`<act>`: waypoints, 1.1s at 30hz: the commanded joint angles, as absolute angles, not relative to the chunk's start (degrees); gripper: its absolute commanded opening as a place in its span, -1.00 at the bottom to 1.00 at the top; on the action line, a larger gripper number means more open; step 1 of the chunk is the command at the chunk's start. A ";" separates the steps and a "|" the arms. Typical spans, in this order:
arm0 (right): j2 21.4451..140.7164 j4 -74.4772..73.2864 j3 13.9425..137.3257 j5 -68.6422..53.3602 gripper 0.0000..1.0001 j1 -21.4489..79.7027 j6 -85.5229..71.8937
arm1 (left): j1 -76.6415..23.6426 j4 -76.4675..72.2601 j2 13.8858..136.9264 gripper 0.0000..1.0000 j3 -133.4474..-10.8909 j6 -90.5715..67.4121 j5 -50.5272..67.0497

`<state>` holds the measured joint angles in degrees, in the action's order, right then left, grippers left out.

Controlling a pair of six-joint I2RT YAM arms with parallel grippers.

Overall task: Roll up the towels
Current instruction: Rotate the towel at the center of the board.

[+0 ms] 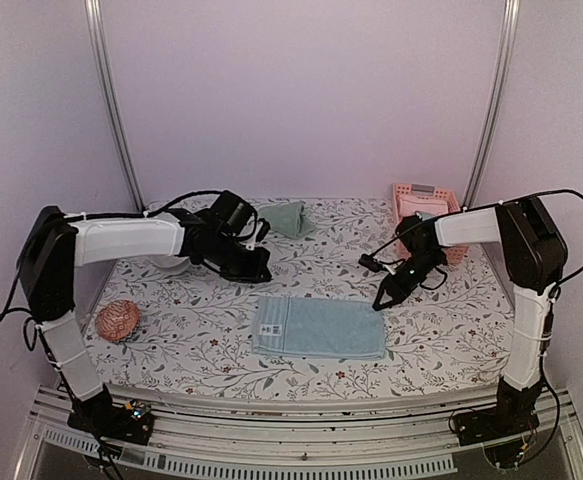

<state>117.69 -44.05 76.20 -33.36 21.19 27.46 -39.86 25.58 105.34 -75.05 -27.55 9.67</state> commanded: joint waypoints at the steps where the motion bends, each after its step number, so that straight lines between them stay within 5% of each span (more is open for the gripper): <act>1: 117.28 -46.83 70.88 -30.81 -0.93 21.22 28.24 | -44.84 26.02 99.54 -0.96 -68.88 -32.31 12.22; 15: 115.99 -48.22 67.36 -32.50 -0.93 22.54 29.34 | -49.00 23.41 103.33 -1.00 -57.94 -37.08 7.34; 24: 110.44 -48.74 61.73 -35.36 -0.93 28.35 31.84 | -42.96 30.36 117.68 -1.00 -72.99 -22.68 -0.92; 33: 107.35 -57.38 64.82 -49.73 -0.85 31.35 38.46 | -38.53 34.93 124.15 -1.00 -97.12 -10.35 4.19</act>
